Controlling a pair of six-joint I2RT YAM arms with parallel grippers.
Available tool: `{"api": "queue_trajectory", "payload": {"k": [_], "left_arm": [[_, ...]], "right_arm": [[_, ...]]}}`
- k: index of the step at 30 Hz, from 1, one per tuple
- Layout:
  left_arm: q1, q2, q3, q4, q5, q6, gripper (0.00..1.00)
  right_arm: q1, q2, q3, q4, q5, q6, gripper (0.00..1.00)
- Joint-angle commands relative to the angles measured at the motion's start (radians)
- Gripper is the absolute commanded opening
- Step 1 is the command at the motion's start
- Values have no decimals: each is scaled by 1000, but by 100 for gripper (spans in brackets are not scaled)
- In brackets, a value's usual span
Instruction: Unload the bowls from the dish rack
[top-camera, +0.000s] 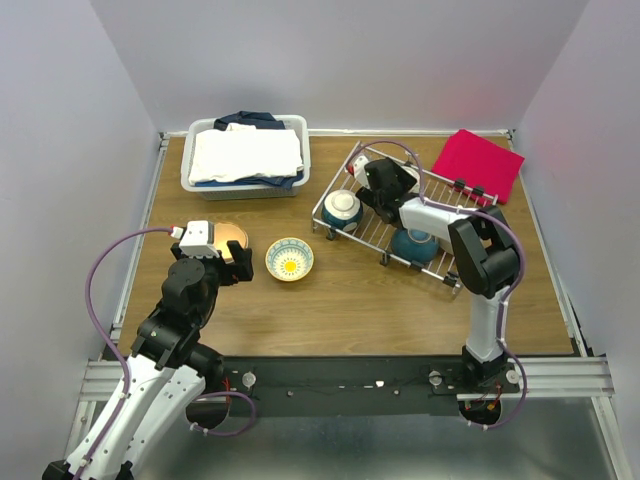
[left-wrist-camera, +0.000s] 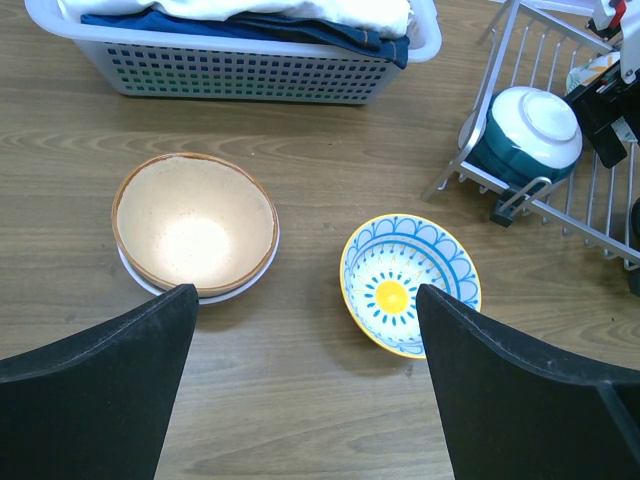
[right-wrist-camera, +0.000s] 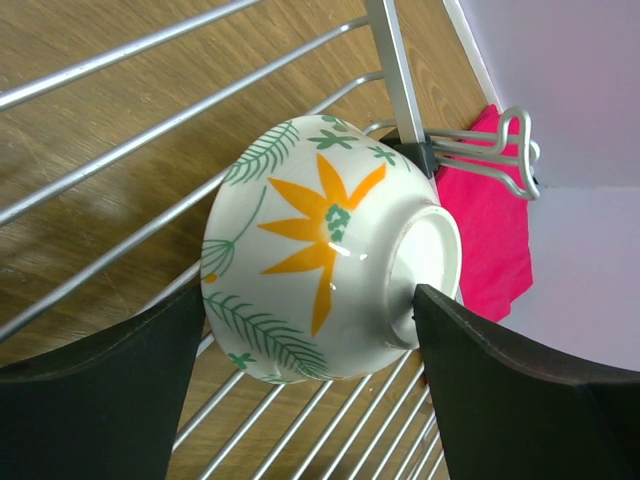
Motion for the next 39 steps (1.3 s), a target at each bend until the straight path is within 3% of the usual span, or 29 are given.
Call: {"api": "queue_trajectory", "payload": {"k": [1, 12, 21, 39], "left_arm": [[6, -8, -7, 16, 0, 10, 99], [6, -3, -7, 18, 1, 11, 99], [6, -5, -7, 16, 4, 10, 99], [6, 10, -8, 27, 32, 9, 99]], "right_arm": [[8, 11, -39, -22, 30, -10, 89], [11, -80, -35, -23, 42, -18, 58], [12, -147, -15, -57, 22, 40, 44], [12, -357, -26, -170, -188, 402, 41]]}}
